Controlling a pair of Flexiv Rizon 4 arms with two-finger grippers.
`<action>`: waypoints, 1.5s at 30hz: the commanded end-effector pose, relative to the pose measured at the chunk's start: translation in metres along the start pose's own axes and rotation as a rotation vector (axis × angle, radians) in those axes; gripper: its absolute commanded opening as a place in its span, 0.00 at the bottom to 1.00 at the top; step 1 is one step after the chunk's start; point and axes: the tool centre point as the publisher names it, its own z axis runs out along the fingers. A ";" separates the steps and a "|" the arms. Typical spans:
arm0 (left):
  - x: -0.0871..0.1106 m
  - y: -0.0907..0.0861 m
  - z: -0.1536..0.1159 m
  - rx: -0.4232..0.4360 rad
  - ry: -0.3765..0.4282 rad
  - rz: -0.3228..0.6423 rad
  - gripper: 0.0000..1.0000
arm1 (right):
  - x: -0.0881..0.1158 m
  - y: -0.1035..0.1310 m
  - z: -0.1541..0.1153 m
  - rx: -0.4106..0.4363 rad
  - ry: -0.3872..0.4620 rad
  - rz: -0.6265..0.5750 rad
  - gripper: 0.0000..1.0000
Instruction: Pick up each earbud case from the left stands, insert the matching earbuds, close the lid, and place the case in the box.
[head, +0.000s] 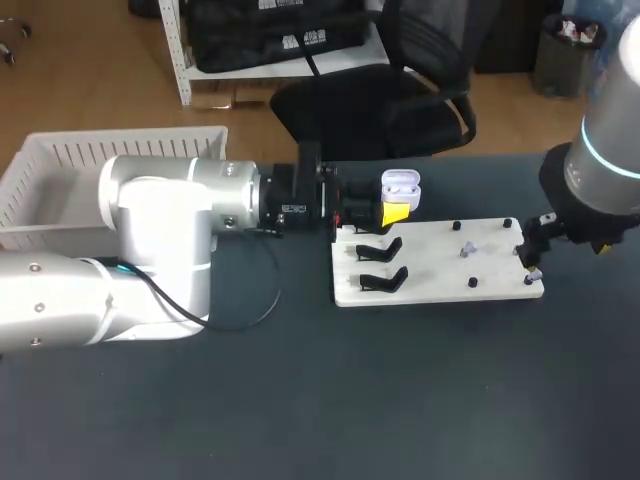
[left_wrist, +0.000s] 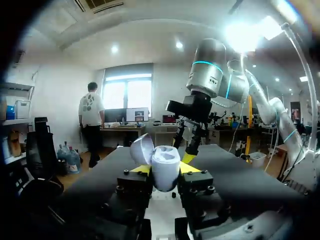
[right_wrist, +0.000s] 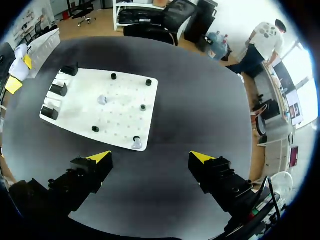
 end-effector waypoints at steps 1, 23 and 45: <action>0.000 -0.002 0.000 -0.006 -0.003 0.003 0.00 | -0.001 0.004 0.013 0.057 0.016 0.002 1.00; 0.000 -0.002 0.000 -0.006 -0.003 0.003 0.00 | 0.006 0.009 0.041 -0.054 0.050 -0.167 0.72; 0.000 -0.002 0.000 -0.006 -0.003 0.003 0.00 | 0.000 0.017 0.060 -0.074 0.079 -0.194 0.45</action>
